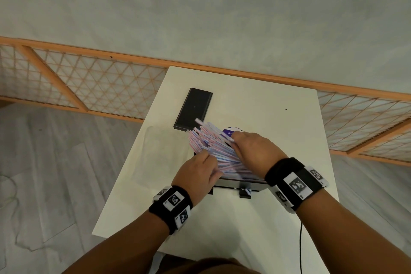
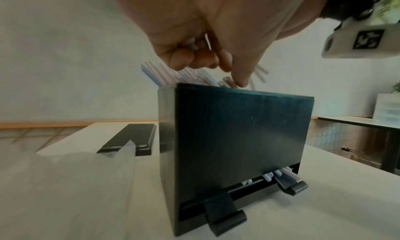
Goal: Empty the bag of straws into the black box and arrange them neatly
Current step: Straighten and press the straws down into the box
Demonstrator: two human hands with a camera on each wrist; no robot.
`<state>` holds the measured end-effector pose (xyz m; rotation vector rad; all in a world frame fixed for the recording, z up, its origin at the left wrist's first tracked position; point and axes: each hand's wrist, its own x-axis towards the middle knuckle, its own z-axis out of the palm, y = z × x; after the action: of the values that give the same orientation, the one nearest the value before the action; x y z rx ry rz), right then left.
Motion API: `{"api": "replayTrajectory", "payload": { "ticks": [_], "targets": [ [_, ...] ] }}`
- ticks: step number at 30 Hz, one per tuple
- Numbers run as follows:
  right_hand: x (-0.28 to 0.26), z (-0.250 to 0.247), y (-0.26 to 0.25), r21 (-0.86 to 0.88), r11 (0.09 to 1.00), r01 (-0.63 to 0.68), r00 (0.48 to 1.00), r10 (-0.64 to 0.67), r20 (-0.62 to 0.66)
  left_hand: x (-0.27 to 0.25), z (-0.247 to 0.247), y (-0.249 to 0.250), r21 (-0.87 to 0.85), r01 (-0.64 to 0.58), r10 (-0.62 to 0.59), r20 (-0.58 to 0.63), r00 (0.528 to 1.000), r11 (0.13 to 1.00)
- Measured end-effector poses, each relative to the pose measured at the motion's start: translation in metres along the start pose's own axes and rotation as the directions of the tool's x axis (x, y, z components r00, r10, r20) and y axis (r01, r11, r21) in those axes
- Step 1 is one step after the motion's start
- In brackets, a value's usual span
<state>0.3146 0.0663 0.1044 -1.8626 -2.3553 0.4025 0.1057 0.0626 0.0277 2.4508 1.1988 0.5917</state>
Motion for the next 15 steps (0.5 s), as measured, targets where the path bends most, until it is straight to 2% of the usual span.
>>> {"api": "replayTrajectory", "payload": {
  "ticks": [5, 7, 11, 15],
  "targets": [
    [-0.005, 0.027, -0.009, -0.162, 0.985, 0.059, 0.976, -0.023, 0.217, -0.01, -0.01, -0.013, -0.004, 0.104, -0.104, -0.056, 0.993, 0.995],
    [-0.007, 0.043, -0.01, -0.189, 0.98, 0.062, 0.965, -0.01, 0.262, -0.014, -0.015, -0.014, 0.048, 0.09, -0.085, -0.095, 0.992, 0.995],
    [-0.01, 0.061, -0.009, -0.094, 0.994, 0.051, 0.971, -0.027, 0.236, -0.019, -0.018, -0.009, 0.091, 0.049, -0.036, -0.135, 0.99, 0.995],
    [-0.012, 0.057, -0.009, 0.112, 0.994, 0.009, 0.985, -0.028, 0.169, -0.016, -0.017, -0.007, -0.006, 0.176, -0.176, -0.089, 0.98, 0.984]
  ]
}}
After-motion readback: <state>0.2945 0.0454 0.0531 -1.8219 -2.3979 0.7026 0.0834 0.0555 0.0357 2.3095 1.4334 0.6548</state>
